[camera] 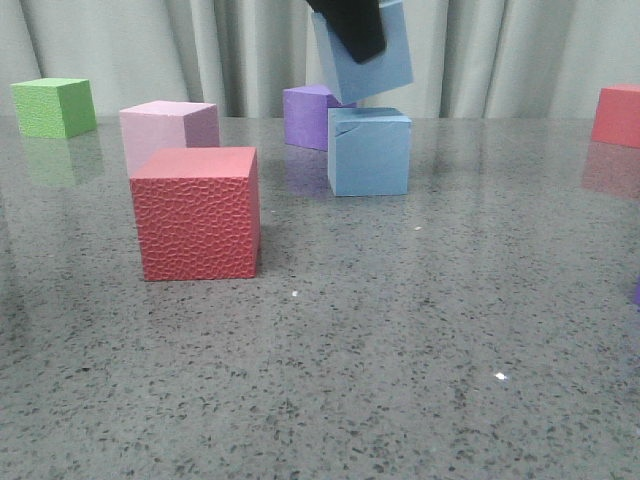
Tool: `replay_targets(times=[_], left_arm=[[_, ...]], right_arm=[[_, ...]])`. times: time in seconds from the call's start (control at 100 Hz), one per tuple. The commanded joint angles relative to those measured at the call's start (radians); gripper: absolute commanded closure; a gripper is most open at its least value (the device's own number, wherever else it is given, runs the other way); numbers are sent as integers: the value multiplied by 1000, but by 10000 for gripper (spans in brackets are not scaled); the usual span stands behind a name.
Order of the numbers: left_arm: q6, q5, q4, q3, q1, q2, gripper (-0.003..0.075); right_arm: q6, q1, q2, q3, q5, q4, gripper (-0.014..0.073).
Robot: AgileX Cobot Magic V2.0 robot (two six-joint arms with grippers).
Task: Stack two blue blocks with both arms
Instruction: 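Carry the held blue cube above the placed blue cube, then lower the held blue cube onto the placed blue cube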
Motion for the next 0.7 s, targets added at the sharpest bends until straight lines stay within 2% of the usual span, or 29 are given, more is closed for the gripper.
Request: replay_targets(times=[0.0, 0.69], left_arm=[[9, 16, -20, -26, -9, -59, 624], [14, 16, -20, -26, -21, -59, 623]], right_arm=[[-6, -5, -5, -24, -56, -34, -16], [-6, -5, -5, -24, -53, -40, -16]])
